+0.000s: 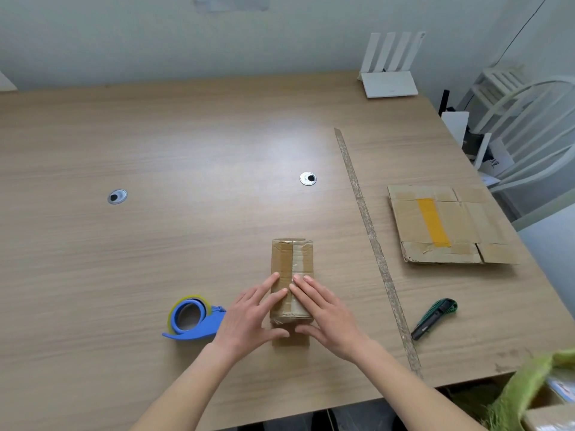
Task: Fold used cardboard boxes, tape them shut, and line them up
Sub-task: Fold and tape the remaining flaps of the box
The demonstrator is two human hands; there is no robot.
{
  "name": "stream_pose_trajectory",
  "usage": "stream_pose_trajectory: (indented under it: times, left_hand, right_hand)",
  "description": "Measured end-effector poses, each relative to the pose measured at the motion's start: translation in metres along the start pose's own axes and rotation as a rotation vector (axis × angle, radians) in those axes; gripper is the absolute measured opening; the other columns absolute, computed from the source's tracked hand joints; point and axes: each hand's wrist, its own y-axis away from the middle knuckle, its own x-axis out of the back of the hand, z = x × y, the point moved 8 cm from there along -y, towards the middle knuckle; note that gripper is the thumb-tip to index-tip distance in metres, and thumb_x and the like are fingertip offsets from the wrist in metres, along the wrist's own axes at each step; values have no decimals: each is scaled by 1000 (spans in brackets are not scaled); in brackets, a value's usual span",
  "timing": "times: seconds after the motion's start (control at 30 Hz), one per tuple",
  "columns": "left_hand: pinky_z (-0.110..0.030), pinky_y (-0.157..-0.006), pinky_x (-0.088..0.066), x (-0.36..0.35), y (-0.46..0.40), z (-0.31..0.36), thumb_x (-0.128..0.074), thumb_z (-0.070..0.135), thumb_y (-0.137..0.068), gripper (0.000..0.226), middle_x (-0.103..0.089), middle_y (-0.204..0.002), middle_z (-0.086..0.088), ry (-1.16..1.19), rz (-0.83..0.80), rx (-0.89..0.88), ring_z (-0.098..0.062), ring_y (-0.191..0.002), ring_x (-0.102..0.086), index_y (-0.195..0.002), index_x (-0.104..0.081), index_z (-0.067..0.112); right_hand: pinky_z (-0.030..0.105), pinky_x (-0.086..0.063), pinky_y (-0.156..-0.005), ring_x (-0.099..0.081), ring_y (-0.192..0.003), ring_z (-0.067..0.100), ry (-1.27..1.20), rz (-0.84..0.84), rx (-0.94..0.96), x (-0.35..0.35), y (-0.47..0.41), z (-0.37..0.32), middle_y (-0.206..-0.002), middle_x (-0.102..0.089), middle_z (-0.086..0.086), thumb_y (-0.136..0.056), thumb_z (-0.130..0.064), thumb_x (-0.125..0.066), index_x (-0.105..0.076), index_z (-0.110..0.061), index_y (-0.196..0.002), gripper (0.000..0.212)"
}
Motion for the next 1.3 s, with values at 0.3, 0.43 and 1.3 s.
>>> stream_pose_trajectory:
  times: [0.3, 0.43, 1.3]
  left_hand:
    - [-34, -80, -58, 3, -11, 1, -80, 55, -73, 66, -47, -150, 1, -21, 35, -37, -20, -110, -62, -129, -60, 28]
    - [-34, -78, -58, 7, -15, 2, -82, 60, -69, 68, -48, -145, 1, -59, 15, -50, -18, -105, -60, -126, -59, 29]
    - [-27, -106, -40, 20, -21, 4, -63, 68, -75, 78, -33, -157, 4, 119, 21, 479, -13, -141, -37, -146, -46, 40]
  right_hand:
    - [33, -32, -120, -12, -154, 8, 49, -21, 154, 17, -6, 18, -168, -13, -13, -96, -63, -49, -24, -28, -160, 77]
    - [38, -42, -112, -27, -150, 14, 61, -24, 191, 12, -11, 20, -167, -21, -10, -90, -68, -51, -28, -28, -159, 83]
    - [30, -40, -93, -56, -117, 14, 163, 149, 171, 57, -42, 13, -132, -56, -13, -86, -48, -64, -56, -38, -127, 43]
